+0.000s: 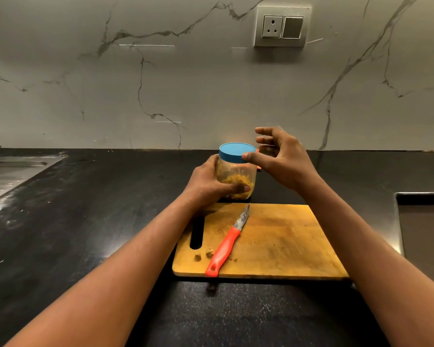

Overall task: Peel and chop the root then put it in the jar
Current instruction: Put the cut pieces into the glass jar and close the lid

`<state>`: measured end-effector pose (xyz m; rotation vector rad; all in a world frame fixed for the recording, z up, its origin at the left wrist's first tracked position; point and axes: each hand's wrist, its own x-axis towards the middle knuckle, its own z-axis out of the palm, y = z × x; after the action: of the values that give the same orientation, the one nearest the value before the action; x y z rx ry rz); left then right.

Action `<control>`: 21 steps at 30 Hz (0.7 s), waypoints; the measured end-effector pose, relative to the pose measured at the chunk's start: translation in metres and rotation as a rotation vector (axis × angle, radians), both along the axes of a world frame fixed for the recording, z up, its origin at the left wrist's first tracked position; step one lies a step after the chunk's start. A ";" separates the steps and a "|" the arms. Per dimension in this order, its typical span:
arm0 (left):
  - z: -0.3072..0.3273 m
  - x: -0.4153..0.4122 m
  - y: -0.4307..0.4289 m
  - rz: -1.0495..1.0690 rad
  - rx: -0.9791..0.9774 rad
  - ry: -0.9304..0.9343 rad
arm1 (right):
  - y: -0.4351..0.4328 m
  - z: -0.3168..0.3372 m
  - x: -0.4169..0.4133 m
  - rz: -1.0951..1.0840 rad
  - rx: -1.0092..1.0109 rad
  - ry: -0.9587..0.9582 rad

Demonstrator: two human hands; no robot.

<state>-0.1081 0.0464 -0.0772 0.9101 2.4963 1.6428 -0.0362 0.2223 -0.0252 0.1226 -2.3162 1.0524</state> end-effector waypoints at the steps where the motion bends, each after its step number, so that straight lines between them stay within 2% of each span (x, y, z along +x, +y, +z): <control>1: 0.001 0.001 0.000 -0.022 -0.009 -0.005 | 0.000 -0.001 -0.001 0.037 0.009 -0.030; 7: 0.000 0.001 -0.001 -0.084 -0.021 -0.018 | -0.002 -0.007 -0.003 0.143 0.015 -0.039; 9: 0.002 0.004 0.001 -0.054 -0.027 -0.003 | -0.006 -0.009 -0.004 0.069 0.024 -0.004; 12: 0.001 0.010 0.010 0.029 -0.033 0.073 | -0.018 -0.017 -0.010 -0.155 0.090 0.059; 14: 0.001 0.011 0.014 0.038 -0.017 0.085 | -0.023 -0.019 -0.011 -0.210 0.135 0.055; 21: 0.001 0.002 -0.001 -0.065 -0.048 0.021 | -0.011 -0.009 -0.006 0.064 -0.061 -0.060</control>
<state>-0.1063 0.0450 -0.0761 0.9974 2.4799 1.5550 -0.0422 0.2110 -0.0346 0.1432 -2.3451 1.1725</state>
